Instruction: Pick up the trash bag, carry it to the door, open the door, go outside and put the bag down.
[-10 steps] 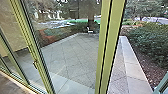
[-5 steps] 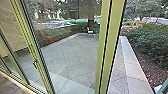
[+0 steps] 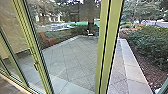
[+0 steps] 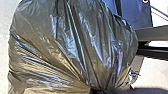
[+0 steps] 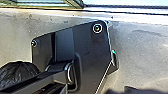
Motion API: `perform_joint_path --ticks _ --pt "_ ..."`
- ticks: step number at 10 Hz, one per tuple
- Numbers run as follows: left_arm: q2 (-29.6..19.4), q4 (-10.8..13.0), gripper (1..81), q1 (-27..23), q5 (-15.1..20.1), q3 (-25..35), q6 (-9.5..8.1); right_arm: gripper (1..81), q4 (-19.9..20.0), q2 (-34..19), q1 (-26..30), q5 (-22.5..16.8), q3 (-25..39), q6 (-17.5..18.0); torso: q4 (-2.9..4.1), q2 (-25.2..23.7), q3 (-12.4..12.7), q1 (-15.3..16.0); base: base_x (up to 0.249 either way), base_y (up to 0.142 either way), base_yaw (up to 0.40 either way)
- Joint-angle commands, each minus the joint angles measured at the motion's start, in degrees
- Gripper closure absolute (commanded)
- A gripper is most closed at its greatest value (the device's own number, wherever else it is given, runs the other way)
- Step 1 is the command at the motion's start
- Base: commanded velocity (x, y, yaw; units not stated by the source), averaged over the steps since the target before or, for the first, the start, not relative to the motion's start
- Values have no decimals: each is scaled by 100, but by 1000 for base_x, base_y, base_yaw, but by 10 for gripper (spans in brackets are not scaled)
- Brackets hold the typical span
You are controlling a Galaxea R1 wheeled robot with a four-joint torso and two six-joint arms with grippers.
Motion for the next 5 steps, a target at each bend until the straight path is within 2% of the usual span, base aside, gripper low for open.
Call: perform_joint_path --ticks 1,3,5 --pt "-26 -5 811 -178 456 16 24 10 72 206 17 -220 -404 -36 0 0 -6 0 0 0 0" --pt "-26 -5 811 -222 456 16 24 10 72 537 -168 -168 -709 -45 0 -2 9 -4 0 0 0" --pt "-17 -5 811 -275 456 16 24 10 63 977 -501 209 -1183 -62 0 -2 11 -4 0 0 0"
